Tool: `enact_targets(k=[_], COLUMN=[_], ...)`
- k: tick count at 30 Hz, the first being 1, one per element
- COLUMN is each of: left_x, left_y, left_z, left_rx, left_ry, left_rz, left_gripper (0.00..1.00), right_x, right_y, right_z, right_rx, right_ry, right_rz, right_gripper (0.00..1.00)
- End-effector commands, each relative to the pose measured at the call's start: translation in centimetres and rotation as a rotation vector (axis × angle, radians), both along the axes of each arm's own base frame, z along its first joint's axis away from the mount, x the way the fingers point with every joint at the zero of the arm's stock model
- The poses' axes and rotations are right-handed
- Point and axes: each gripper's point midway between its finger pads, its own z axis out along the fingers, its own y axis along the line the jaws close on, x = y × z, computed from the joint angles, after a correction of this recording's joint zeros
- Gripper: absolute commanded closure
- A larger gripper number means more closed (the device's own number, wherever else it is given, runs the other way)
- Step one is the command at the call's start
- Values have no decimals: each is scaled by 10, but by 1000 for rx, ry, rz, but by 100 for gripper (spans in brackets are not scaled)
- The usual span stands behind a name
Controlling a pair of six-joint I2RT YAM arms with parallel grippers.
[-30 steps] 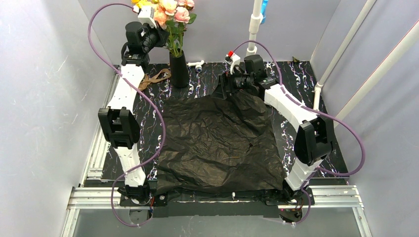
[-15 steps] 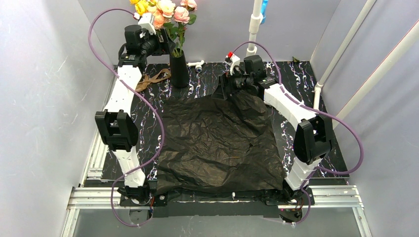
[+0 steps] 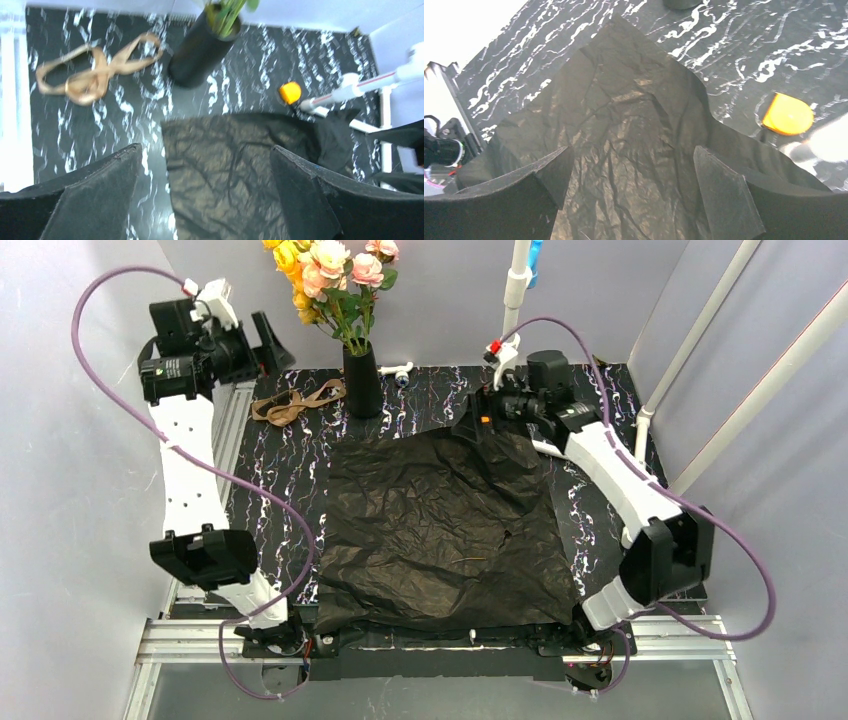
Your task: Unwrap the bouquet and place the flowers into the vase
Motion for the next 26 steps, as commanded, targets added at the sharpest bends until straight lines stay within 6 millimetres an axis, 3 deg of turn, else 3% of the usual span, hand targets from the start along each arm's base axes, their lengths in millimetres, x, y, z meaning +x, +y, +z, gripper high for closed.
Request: enact_targets(k=[1, 5, 10, 15, 22, 26], left_x=[-72, -107, -133, -152, -164, -157], left_y=[0, 3, 11, 9, 11, 8], left_z=[-70, -127, -164, -187, -206, -202], left_rx=[10, 44, 144, 164, 174, 141], left_ry=[308, 530, 574, 571, 609, 599], left_rz=[-64, -109, -150, -167, -148, -132], left_gripper=[2, 2, 2, 2, 2, 2], right_x=[-13, -31, -50, -58, -63, -64], right_y=[-31, -53, -87, -131, -156, -161], right_z=[9, -14, -45, -74, -78, -74], right_rx=[-64, -136, -215, -291, -284, -279], right_ry=[-88, -75, -55, -4, 20, 12], right_rz=[-49, -101, -191, -309, -369, -381], right_gripper=[2, 1, 1, 2, 2, 1])
